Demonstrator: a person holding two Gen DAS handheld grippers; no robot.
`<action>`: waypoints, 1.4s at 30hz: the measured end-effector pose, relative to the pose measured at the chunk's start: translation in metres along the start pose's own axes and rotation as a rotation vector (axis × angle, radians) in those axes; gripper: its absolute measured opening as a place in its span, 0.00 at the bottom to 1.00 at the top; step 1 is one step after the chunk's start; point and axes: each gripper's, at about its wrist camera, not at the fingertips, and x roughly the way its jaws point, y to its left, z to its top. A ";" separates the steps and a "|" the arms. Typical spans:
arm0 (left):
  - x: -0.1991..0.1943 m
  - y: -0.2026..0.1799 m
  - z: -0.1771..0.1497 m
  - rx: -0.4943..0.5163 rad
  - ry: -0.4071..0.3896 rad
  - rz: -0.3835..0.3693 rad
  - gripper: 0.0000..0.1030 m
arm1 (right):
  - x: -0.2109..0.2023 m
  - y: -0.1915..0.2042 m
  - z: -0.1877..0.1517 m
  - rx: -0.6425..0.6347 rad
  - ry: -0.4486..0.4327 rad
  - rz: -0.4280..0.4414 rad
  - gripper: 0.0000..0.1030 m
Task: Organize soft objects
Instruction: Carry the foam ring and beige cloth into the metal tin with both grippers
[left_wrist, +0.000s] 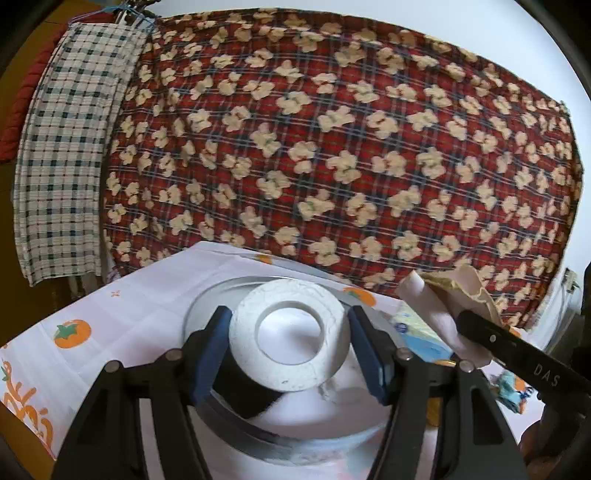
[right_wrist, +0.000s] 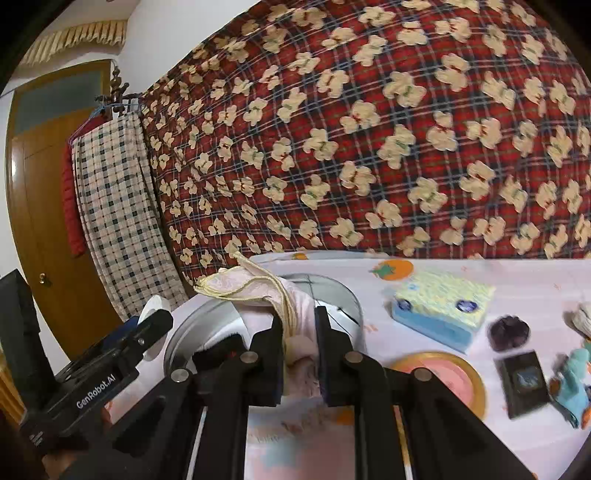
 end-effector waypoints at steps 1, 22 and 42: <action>0.003 0.003 0.001 -0.001 0.001 0.012 0.63 | 0.005 0.002 0.001 -0.003 -0.001 -0.002 0.15; 0.067 0.013 0.001 0.047 0.116 0.150 0.63 | 0.098 -0.005 -0.020 0.030 0.114 -0.031 0.18; 0.082 0.019 -0.016 0.025 0.157 0.233 0.99 | 0.080 -0.011 -0.019 0.014 0.001 -0.072 0.76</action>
